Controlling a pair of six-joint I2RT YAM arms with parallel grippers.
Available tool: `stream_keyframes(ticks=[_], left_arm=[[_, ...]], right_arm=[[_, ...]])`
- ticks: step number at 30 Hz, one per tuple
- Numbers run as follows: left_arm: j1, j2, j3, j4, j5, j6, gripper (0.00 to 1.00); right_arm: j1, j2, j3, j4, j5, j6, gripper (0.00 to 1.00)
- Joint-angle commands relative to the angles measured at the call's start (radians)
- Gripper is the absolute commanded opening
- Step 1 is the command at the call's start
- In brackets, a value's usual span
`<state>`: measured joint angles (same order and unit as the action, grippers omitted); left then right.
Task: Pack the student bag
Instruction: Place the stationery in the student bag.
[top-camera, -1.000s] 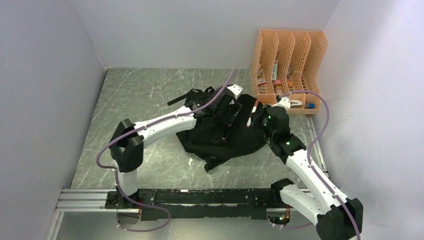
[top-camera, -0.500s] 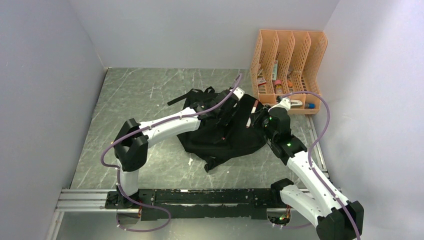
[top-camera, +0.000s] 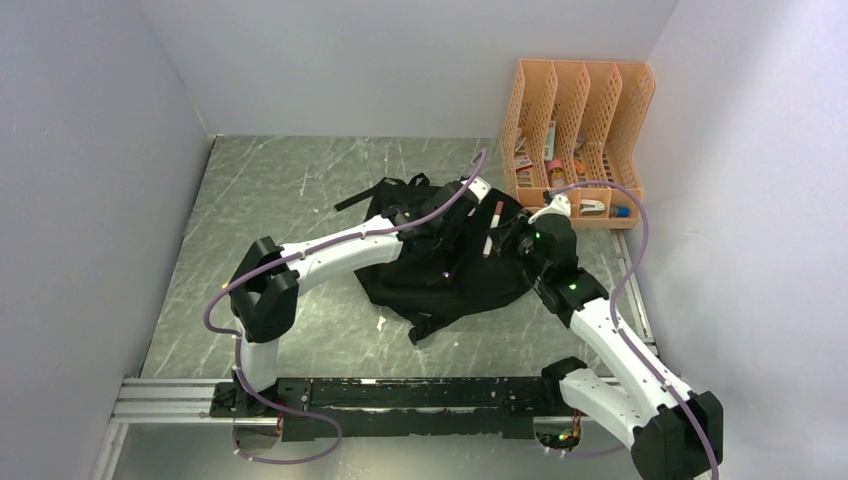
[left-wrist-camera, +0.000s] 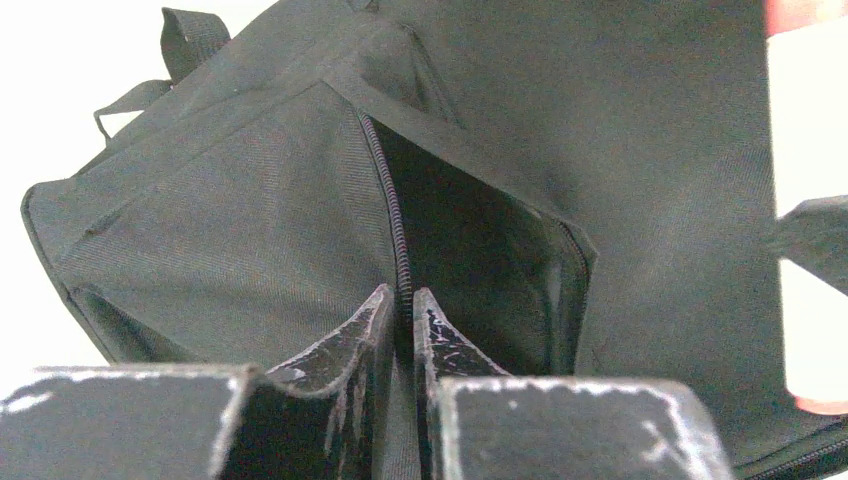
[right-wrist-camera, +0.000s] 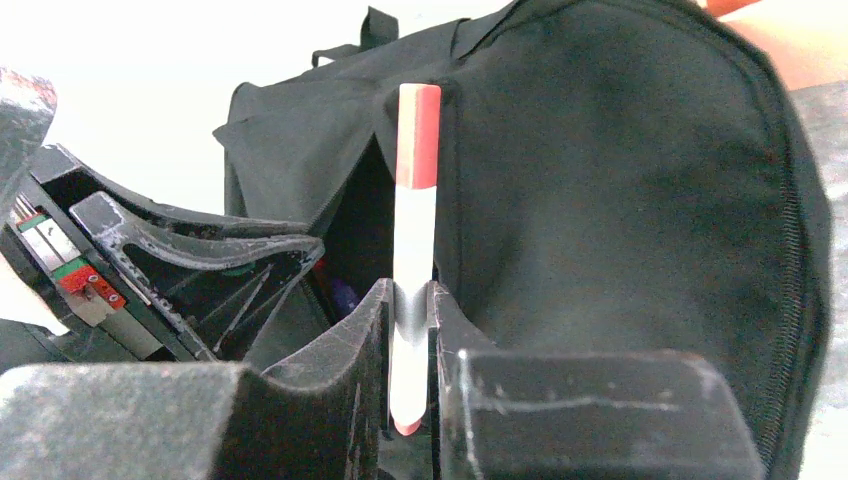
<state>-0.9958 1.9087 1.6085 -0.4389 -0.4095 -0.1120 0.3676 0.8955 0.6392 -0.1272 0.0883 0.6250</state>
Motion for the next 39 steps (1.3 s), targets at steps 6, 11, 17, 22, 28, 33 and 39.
stream_keyframes(ticks=[6,11,17,22,28,33,39], left_arm=[[-0.005,-0.022,0.002,0.013,0.014,0.004,0.05],[-0.004,-0.041,-0.016,0.032,0.038,0.008,0.05],[-0.004,-0.054,-0.02,0.037,0.044,0.009,0.05],[-0.005,-0.046,-0.012,0.029,0.043,0.012,0.05],[-0.005,-0.048,-0.011,0.033,0.043,0.005,0.05],[-0.004,-0.053,-0.012,0.035,0.038,0.002,0.05],[-0.004,-0.059,-0.014,0.039,0.043,-0.004,0.05]], right_arm=[[-0.008,0.109,-0.008,0.116,-0.211,-0.009,0.0],[-0.008,0.194,0.014,0.162,-0.283,-0.011,0.0],[-0.008,0.285,0.056,0.17,-0.344,-0.008,0.0],[-0.008,0.344,0.089,0.149,-0.413,-0.021,0.0],[-0.009,0.385,0.114,0.108,-0.428,-0.034,0.0],[-0.008,0.393,0.124,0.07,-0.403,-0.043,0.0],[-0.008,0.411,0.123,0.094,-0.427,-0.035,0.0]])
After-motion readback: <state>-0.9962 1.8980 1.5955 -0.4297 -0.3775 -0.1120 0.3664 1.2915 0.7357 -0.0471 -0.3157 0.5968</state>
